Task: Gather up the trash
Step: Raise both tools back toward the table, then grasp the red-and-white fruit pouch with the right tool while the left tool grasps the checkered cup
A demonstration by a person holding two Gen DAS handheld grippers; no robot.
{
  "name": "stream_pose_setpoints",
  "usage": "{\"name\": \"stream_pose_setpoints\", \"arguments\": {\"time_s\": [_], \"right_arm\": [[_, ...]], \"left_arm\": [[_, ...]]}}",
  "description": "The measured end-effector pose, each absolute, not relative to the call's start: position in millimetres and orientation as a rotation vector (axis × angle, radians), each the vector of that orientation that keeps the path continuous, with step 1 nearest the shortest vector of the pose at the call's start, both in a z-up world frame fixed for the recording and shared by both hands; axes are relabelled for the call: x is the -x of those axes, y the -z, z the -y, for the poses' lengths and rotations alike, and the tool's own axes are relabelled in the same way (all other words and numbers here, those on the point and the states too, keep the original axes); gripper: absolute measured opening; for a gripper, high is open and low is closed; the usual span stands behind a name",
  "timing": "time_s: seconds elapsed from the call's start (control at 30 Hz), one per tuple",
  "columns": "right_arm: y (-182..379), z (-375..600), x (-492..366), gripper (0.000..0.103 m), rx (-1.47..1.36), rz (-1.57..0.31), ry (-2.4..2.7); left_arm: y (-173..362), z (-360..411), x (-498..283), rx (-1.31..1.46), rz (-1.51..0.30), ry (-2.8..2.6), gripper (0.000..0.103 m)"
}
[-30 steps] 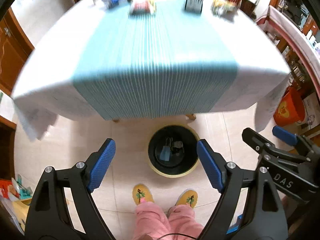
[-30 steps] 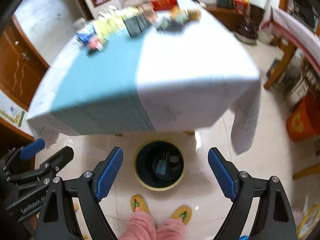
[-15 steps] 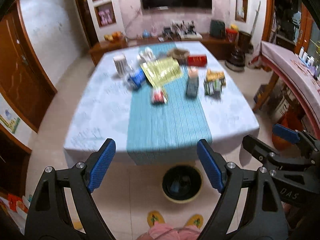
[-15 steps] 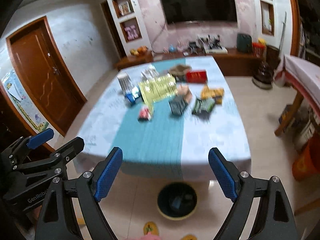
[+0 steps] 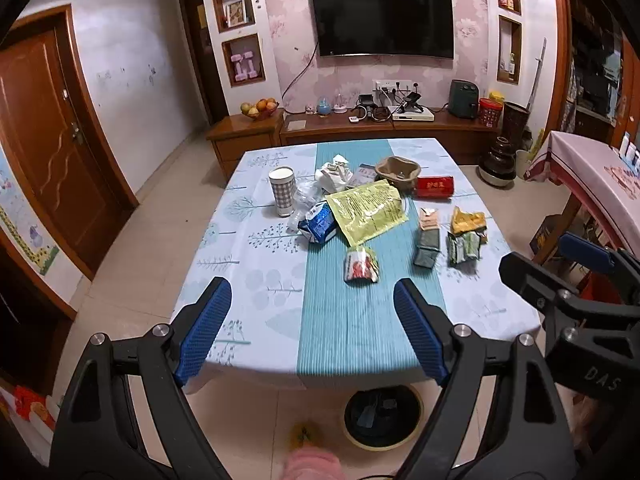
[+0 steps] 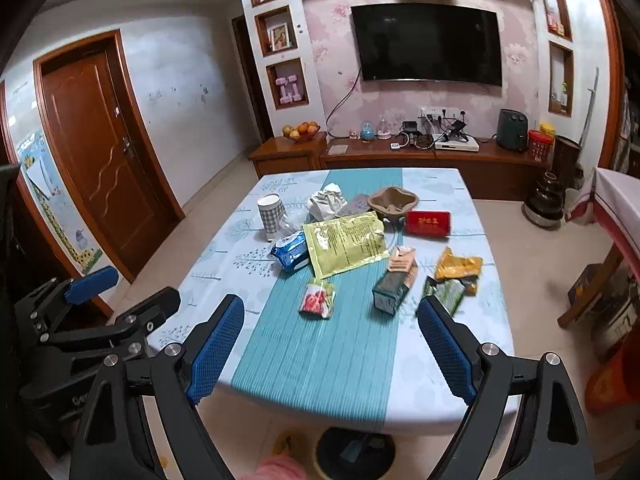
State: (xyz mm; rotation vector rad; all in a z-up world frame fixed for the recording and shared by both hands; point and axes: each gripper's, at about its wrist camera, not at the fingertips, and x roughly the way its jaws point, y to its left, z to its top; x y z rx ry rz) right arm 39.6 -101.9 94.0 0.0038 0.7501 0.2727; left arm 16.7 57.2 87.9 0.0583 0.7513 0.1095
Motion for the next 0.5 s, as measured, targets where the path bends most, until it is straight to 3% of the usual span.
{"name": "stream_pose_setpoints", "arguments": {"time_s": [0.3, 0.5], "right_arm": [[-28.4, 46.3, -145.8, 0.089, -0.001, -0.898, -0.201], [48.5, 16.8, -208.8, 0.080, -0.016, -1.057, -0.111]], "left_arm": [[-42.0, -120.7, -127.1, -0.049, -0.843, -0.021, 0.081], [5.7, -169.7, -204.5, -0.042, -0.960, 0.046, 0.081]]}}
